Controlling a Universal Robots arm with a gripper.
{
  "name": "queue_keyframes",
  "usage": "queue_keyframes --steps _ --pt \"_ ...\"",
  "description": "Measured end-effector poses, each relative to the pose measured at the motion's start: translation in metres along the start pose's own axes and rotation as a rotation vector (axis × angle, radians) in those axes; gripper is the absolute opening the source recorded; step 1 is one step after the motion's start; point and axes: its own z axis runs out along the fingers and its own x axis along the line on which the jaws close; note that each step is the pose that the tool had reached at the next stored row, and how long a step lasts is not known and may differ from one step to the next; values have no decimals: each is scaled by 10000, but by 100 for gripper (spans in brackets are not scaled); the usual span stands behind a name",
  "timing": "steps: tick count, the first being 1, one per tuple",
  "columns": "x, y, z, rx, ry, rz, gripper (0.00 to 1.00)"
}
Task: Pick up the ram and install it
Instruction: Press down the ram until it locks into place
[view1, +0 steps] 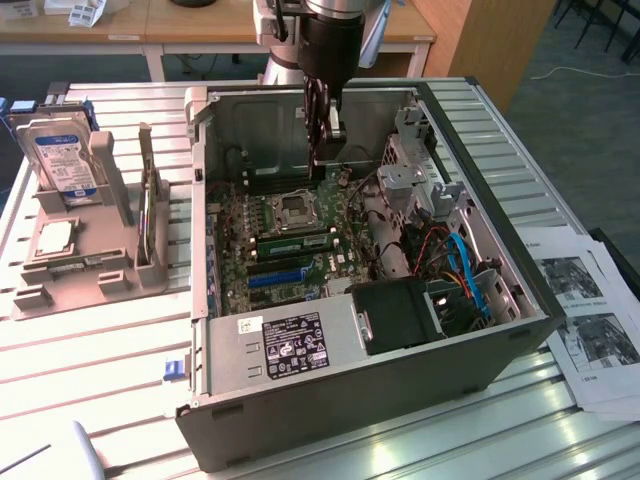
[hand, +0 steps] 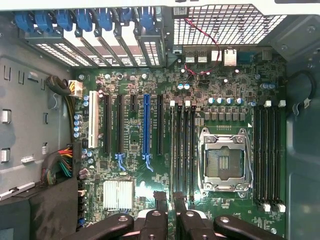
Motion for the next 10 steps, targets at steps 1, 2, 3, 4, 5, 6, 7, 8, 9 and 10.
queue_keyframes --steps 1,2,3,4,5,6,7,8,9,10 --pt "0 0 0 0 0 0 19" --pt "0 0 0 0 0 0 19" --pt "0 0 0 0 0 0 19" --pt "0 0 0 0 0 0 17" --pt "0 0 0 0 0 0 17" --pt "0 0 0 0 0 0 11" --pt "0 0 0 0 0 0 10" --pt "0 0 0 0 0 0 10" --pt "0 0 0 -1 1 0 10" --pt "0 0 0 0 0 0 10"
